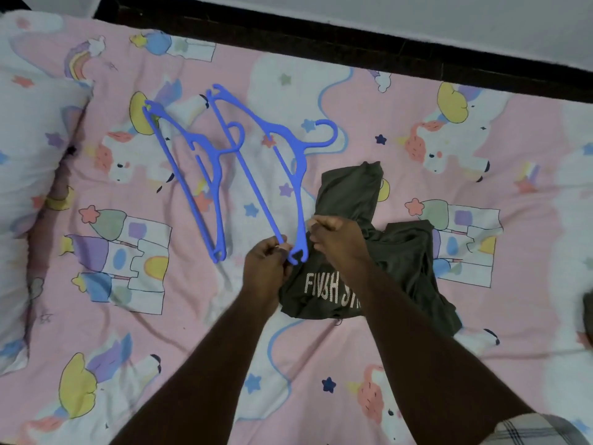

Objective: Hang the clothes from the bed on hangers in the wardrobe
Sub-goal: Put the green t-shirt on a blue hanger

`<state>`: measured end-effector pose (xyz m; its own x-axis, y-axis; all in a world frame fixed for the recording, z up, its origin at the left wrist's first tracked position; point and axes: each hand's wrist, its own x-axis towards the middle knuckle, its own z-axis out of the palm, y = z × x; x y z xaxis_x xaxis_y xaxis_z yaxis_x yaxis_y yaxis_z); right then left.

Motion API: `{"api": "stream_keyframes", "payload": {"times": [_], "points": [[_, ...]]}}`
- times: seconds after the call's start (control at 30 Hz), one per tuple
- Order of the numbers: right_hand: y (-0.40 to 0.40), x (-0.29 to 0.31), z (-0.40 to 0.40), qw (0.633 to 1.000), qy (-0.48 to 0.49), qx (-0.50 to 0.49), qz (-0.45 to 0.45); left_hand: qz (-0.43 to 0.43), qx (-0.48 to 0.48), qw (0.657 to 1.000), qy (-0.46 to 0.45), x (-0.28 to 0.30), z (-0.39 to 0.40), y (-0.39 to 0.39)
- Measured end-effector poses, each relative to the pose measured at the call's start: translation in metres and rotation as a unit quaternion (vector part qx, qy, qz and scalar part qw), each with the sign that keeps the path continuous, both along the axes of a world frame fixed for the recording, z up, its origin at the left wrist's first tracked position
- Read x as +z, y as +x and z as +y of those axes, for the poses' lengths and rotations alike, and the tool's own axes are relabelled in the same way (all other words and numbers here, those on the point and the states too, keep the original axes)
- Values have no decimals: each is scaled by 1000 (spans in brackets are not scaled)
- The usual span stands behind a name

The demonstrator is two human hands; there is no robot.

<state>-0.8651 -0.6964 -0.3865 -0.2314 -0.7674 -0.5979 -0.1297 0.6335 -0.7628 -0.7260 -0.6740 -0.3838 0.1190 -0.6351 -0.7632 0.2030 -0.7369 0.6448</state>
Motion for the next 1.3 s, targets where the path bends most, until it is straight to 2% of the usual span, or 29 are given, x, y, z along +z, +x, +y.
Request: {"api": "stream_keyframes", "payload": {"times": [0.1,0.27,0.37,0.43,0.53,0.63,0.73,0.83,0.9,1.03,1.3], "points": [[-10,11,-8,1000,1,-15,-23,28,-38,999,-10,10,12,-18],[-43,25,-1,998,22,-52,-37,-12,-123,992,-31,8,14,-38],[-71,22,4,998,17,-59,21,-11,-184,981,-51,7,13,-53],[-92,19,5,994,3,-92,58,-50,-223,970,-80,1,11,-60],[-125,18,4,987,-15,-147,70,-174,-296,929,-136,-9,4,-70],[-153,13,-2,983,-30,-159,87,-268,-346,880,-183,-13,-3,-89],[-172,4,-11,983,-42,-155,88,-305,-394,838,-224,-20,-6,-109],[-183,-7,-20,987,-48,-126,89,-339,-466,776,-255,-33,-10,-125],[-187,-14,-25,990,-52,-96,87,-356,-488,752,-263,-40,-11,-134],[-189,-29,-30,994,-53,-54,76,-385,-509,724,-263,-49,-12,-143],[-186,-36,-28,999,-39,-27,17,-414,-472,722,-290,-50,-9,-140]]}}
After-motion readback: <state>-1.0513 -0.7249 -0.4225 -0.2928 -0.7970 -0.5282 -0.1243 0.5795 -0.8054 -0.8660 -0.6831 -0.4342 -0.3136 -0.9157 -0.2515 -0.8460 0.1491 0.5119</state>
